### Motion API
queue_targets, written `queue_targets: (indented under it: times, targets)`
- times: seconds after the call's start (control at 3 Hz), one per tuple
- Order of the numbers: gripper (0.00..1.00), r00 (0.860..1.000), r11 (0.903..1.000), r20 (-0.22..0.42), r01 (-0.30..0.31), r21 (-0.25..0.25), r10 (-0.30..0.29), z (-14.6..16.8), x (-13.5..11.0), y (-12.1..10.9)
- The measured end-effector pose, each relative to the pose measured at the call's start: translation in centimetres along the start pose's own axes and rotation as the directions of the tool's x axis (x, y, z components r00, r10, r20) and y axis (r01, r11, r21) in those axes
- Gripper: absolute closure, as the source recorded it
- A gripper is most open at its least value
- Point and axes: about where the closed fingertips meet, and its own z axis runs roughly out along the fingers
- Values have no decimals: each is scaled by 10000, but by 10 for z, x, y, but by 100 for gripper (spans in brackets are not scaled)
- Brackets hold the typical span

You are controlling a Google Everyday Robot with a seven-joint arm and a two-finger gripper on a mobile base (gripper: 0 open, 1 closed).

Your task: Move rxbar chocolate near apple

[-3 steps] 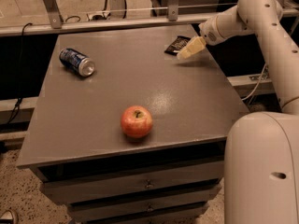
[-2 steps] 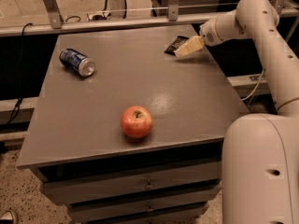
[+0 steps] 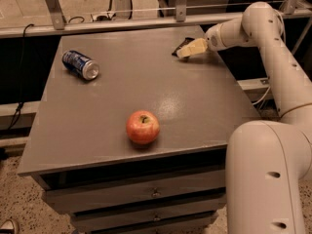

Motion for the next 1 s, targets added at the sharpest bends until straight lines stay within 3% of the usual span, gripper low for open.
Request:
queue_targets:
  times: [0.33,1.0]
  targets:
    - [18,9988,9986,-190,-463,-245,458,12,3,6]
    - [65,9984,9984,-370,-431,-363,418,16,4,9]
